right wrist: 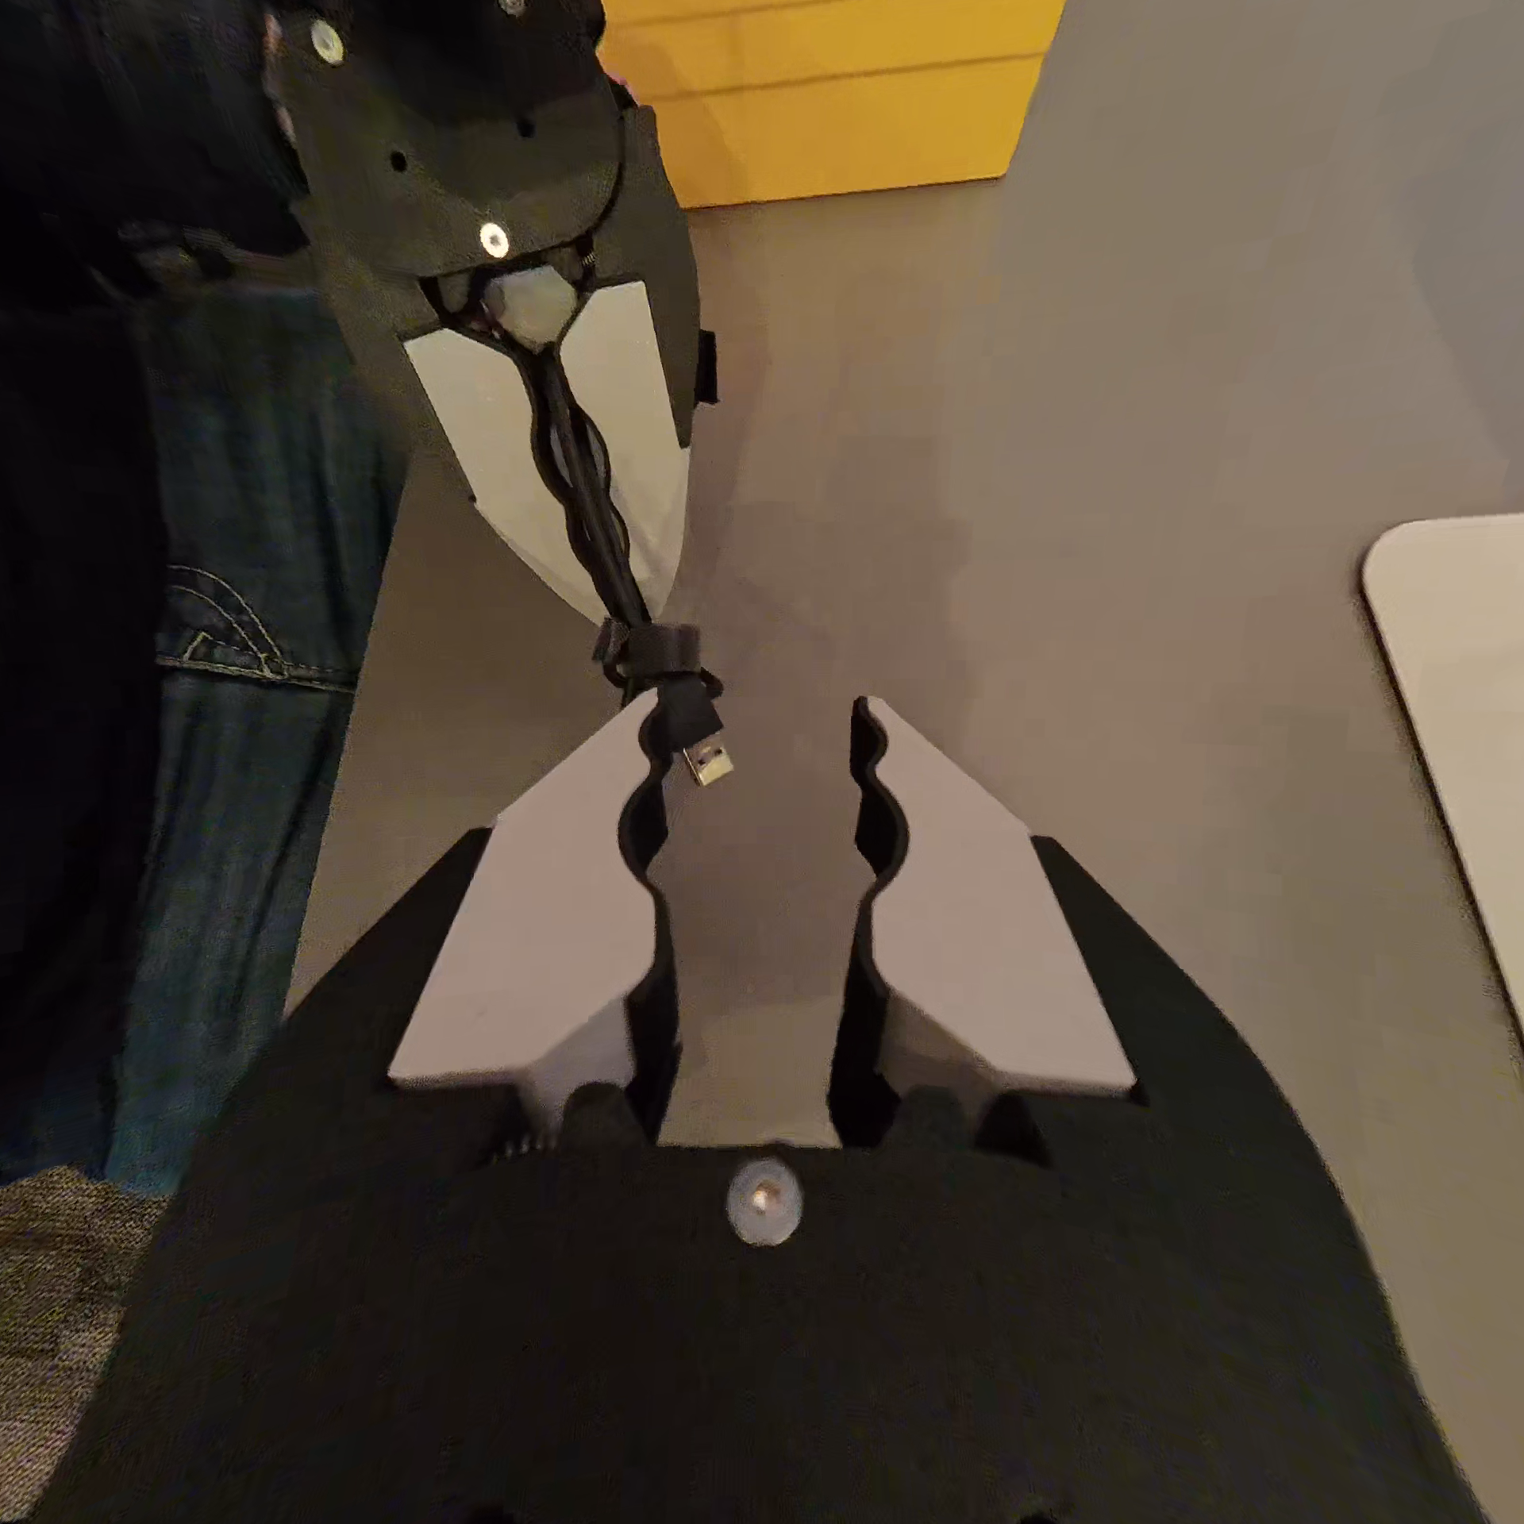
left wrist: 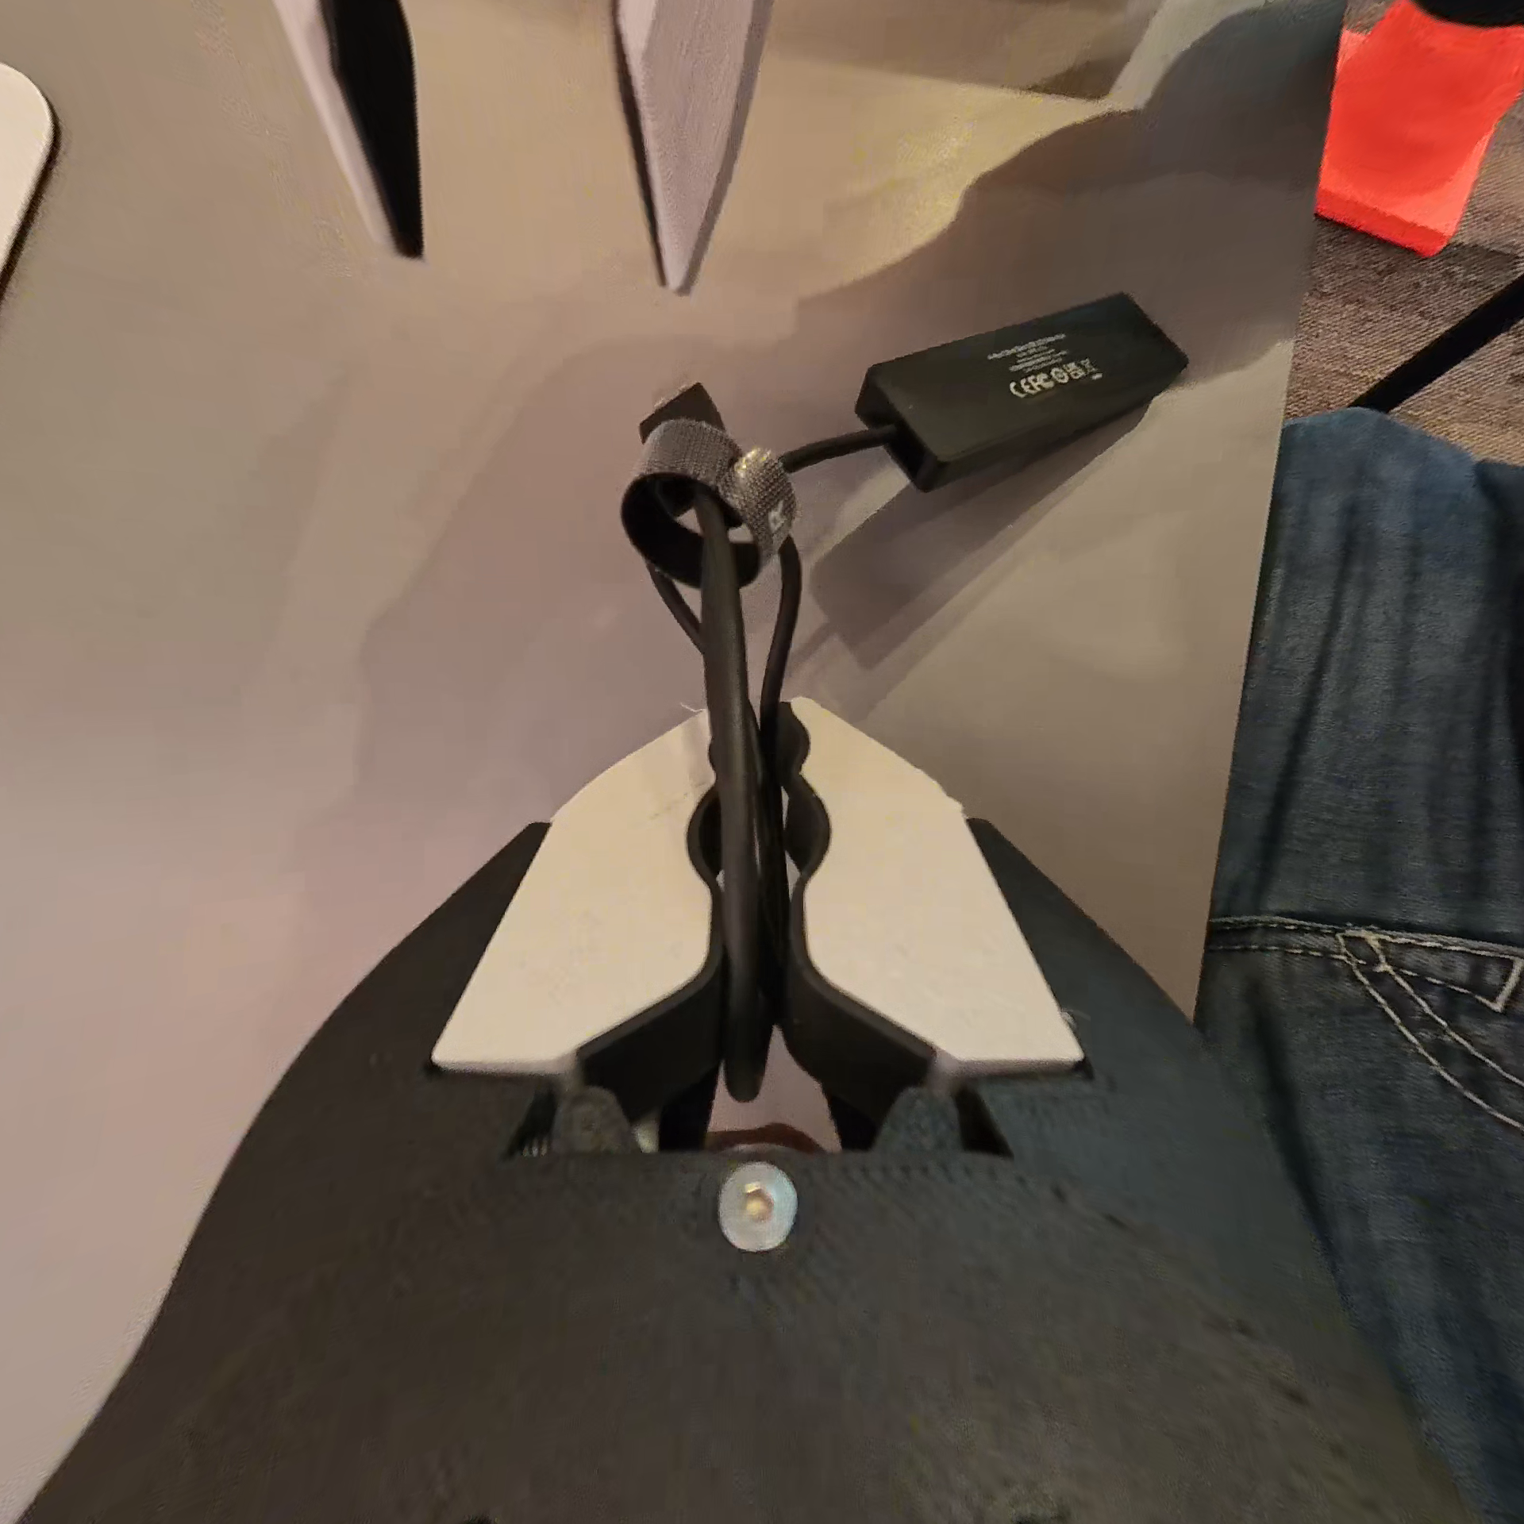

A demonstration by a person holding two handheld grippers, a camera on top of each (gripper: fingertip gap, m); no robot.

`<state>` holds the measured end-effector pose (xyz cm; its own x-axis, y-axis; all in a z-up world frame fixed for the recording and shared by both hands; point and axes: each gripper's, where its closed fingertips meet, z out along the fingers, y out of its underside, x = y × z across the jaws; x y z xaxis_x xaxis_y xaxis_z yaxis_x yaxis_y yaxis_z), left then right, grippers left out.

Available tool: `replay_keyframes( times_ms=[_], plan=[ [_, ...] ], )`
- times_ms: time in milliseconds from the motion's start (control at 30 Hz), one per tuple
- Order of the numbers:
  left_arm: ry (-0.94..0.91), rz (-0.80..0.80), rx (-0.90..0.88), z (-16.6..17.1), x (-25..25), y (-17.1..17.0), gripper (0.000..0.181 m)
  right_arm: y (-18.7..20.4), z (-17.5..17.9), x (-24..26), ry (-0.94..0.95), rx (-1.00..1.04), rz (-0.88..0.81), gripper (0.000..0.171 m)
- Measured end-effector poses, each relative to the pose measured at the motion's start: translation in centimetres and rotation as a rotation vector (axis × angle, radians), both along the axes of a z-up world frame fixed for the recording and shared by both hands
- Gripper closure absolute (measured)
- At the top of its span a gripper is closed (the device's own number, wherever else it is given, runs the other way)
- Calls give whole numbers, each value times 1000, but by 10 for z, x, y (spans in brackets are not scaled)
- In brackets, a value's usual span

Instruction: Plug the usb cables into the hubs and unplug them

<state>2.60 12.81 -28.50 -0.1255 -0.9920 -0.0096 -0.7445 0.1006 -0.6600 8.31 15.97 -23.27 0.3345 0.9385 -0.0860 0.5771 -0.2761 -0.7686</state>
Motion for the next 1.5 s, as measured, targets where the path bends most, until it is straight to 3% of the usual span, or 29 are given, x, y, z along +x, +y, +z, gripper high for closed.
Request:
replay_keyframes(
  times_ms=[33, 167, 233, 467, 733, 967, 1067, 1167, 1300, 1500],
  plan=[
    [3, 2, -6, -1, -1, 0, 174, -3, -3, 4, -25, 2, -9, 127],
    [8, 26, -45, -3, 0, 1, 174, -29, 10, -6, 30, 115, 43, 135],
    [13, 31, -55, -4, 1, 1, 174, -34, -3, -13, -47, 148, 52, 135],
    [30, 20, -22, 0, 2, -2, 174, -26, -15, -30, -107, 246, 66, 156],
    [31, 16, -15, 0, 5, -3, 174, -28, -8, -47, -41, 238, 100, 159],
    [52, 10, -13, -3, 4, -4, 174, -29, -9, -59, -131, 262, 170, 158],
    [53, 15, -64, -4, 3, -5, 174, -32, -14, -61, -164, 248, 188, 143],
    [41, 37, -141, -2, 2, -4, 174, -32, -19, -55, -206, 249, 170, 113],
    [14, 69, -268, 3, 4, -5, 174, -34, -28, -51, -351, 425, 195, 96],
    [-29, 88, -412, 15, 9, -11, 173, -14, -30, -40, -581, 699, 85, 129]
  ],
)
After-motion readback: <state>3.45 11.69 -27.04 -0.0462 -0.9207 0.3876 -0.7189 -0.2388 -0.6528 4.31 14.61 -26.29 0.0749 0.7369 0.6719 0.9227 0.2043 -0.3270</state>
